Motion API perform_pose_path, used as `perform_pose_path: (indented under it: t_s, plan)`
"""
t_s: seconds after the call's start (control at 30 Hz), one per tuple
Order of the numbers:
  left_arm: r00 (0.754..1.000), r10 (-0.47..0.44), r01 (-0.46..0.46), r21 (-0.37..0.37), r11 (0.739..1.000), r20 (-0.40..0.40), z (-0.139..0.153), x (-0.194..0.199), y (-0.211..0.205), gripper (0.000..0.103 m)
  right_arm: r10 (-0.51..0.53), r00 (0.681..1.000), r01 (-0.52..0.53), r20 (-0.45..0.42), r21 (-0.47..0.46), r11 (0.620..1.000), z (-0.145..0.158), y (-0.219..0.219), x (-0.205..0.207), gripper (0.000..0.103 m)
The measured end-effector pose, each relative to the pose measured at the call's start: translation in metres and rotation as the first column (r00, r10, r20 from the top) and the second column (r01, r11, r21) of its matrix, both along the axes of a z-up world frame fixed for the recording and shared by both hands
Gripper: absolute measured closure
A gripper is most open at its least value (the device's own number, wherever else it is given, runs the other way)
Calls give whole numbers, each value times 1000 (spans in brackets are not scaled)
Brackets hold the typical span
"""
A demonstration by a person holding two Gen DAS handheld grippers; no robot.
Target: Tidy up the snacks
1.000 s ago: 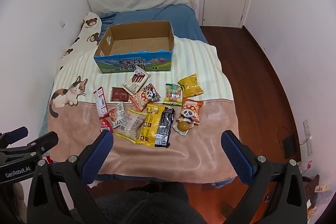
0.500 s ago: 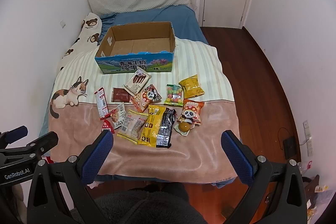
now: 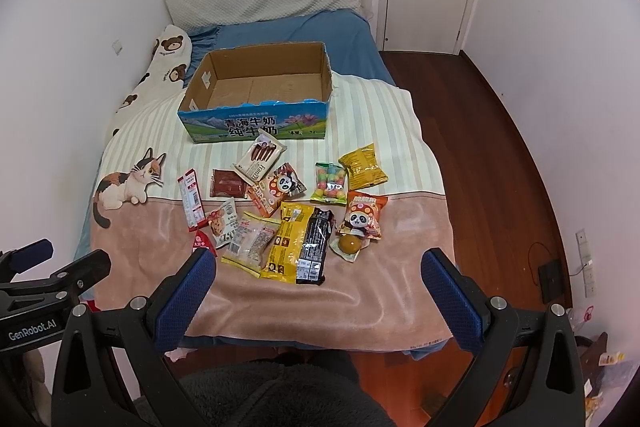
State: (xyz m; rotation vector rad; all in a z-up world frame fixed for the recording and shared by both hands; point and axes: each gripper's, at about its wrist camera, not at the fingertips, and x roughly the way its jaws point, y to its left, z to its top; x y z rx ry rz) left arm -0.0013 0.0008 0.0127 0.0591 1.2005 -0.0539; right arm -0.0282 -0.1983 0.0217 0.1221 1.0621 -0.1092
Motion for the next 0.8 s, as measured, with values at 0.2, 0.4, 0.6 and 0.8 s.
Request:
perform_pose_path:
  t_s: [0.2,0.4,0.6,0.8]
  plan:
    - [1000,3,-3,0,1000,1,2,1,-1,0,2,1000,-2,-2,-3,1000,0,1,1,0]
    - [1000,5,-5,-1,1000,1,4,3,-2,0,3,1000,-3,-2,0,1000,-1,-1,2,0]
    - [1000,4,-4,-1,1000,-1,4,4,-3,0,2,1000,-2,-3,0,1000,-3,-3,5,0]
    - [1000,4,-4,-2,1000,-1,4,4,-2,0,3,1000,-3,-1,-5,1000,-2,-3,6,0]
